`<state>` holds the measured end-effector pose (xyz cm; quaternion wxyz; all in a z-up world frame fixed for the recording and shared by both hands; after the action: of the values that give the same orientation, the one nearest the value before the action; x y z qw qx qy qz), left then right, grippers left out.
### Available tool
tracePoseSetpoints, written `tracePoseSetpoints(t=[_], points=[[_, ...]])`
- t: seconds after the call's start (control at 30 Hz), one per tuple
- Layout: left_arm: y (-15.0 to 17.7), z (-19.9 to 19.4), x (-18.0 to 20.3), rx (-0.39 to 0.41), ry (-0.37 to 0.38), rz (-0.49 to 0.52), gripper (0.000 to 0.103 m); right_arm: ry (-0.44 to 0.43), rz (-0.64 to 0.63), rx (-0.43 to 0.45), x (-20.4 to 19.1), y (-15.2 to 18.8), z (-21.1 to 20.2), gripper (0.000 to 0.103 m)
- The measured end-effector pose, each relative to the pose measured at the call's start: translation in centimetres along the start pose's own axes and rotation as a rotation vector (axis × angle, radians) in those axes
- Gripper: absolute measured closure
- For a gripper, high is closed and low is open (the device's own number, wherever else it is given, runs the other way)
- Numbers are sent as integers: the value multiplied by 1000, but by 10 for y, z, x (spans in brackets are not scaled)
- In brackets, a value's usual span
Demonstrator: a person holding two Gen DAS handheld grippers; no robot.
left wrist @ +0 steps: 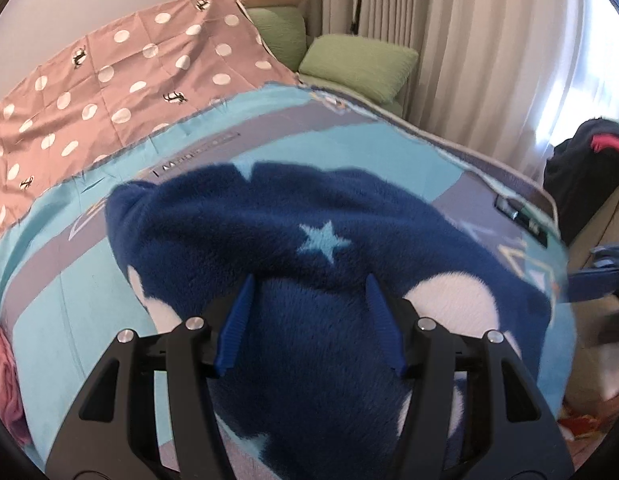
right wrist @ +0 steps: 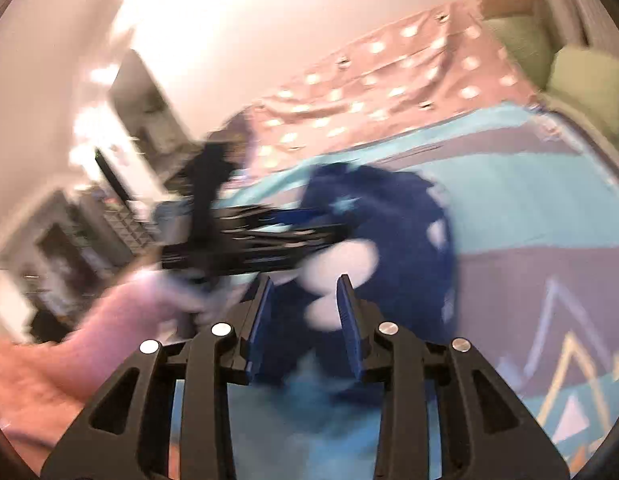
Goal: Fold small clothes
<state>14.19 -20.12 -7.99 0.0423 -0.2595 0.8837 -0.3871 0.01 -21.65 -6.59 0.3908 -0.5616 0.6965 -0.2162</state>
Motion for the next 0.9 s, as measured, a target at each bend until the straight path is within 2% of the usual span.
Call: tracePoseSetpoints(t=[0.03, 0.07, 0.17, 0.23, 0.27, 0.3, 0.33, 0.4, 0.53, 0.57, 0.67, 0.73, 0.77, 0.83, 0.9], points=[[-5, -5, -3, 20, -14, -4, 44, 66, -13, -60, 13, 15, 20, 69], [-9, -9, -6, 39, -34, -4, 44, 93, -20, -112, 21, 28, 38, 70], [-19, -13, -21, 69, -94, -3, 42, 112, -52, -53, 18, 40, 46, 70], [-21, 3, -40, 37, -157, 6, 38, 105, -28, -65, 22, 41, 41, 70], [-17, 16, -48, 1, -192, 28, 29, 93, -9, -65, 25, 40, 40, 70], [-11, 33, -55, -47, -210, 62, 26, 90, -5, -63, 25, 38, 47, 70], [0, 53, -59, -92, -196, 88, 25, 95, -10, -64, 24, 37, 47, 70], [4, 63, -65, -85, -142, 19, 25, 119, -26, -65, 19, 35, 50, 70], [4, 61, -60, -119, -199, 49, 27, 114, -30, -105, 6, 15, 46, 70], [4, 60, -61, -118, -197, 44, 28, 114, -34, -84, 5, 2, 41, 70], [3, 57, -63, -99, -182, 25, 28, 189, -101, 9, 3, -36, 31, 70], [-1, 52, -63, -83, -175, 11, 28, 176, -121, 36, 0, -63, 44, 70], [-4, 49, -64, -73, -168, 1, 27, 165, -111, 26, 0, -68, 51, 70], [-9, 37, -65, -48, -140, -39, 27, 167, -87, -51, 10, -74, 85, 70], [-19, 20, -72, 2, -115, -87, 27, 210, -96, -196, 26, -52, 130, 69]])
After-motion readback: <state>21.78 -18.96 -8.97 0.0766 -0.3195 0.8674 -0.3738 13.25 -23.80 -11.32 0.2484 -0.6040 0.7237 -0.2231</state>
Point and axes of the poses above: each gripper's, at about its wrist camera, not at the fingertips, and z roughly the way its jaws point, x to its right, y to its underside, the point moved 9 cm from there along z, roughly the way its jaws point, and after that the axes turned 9 degrees about y, right-handed, at the moved point
